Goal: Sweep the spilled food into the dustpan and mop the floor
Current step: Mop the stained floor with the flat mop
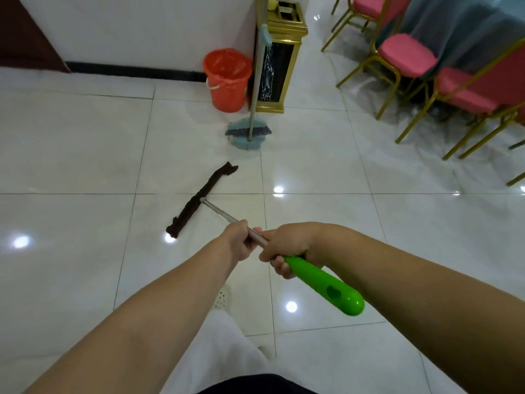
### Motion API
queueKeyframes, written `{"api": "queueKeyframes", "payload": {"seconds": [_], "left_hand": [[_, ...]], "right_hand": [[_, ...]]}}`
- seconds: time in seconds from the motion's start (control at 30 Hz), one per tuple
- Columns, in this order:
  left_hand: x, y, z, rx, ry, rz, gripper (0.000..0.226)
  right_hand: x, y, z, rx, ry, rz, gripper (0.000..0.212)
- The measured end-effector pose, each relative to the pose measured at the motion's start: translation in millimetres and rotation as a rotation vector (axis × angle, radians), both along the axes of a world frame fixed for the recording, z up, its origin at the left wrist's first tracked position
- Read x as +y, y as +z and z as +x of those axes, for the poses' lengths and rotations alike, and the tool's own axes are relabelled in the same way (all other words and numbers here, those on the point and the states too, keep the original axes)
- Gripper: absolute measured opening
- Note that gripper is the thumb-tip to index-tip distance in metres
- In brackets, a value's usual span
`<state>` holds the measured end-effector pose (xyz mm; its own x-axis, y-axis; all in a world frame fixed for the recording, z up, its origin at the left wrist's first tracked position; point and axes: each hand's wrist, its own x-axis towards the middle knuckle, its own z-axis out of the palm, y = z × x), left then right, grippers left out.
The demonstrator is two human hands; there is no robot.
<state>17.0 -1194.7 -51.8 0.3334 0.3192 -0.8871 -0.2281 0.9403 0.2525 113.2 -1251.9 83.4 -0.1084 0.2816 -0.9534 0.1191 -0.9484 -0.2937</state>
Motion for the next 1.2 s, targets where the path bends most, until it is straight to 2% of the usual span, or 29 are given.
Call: {"api": "queueKeyframes", "payload": {"seconds": [0.2,0.37,0.5,0.63,0.9,1.03,1.2], "left_hand": [[-69.8,-4.1,-28.9,0.156,0.067,0.024,0.030],[-119.2,5.4,-44.3,0.174,0.132,-0.026,0.026],[-147.3,18.7,-47.1,0.150,0.109,-0.081,0.035],[-171.3,31.9,-41.0,0.095,0.096,-0.103,0.039],[-203.7,44.1,-32.0,0.047,0.097,-0.109,0.033],[-205.0,39.6,-41.5,0.082,0.166,-0.100,0.026],[-187.2,29.8,-64.3,0.124,0.205,-0.046,0.023]], "right_hand": [[-56.1,-11.8,-20.5,0.029,0.141,-0.028,0.050],[-95.9,-4.3,-27.4,0.086,0.225,-0.057,0.047],[-119.1,10.0,-20.3,0.143,0.210,-0.112,0.041],[-144.4,27.6,-10.7,0.169,0.115,-0.128,0.049],[-176.2,56.4,-4.1,0.128,0.171,-0.089,0.050],[-172.2,53.7,-22.4,0.092,0.222,-0.078,0.049],[-152.7,39.5,-46.9,0.106,0.156,-0.088,0.051]]}}
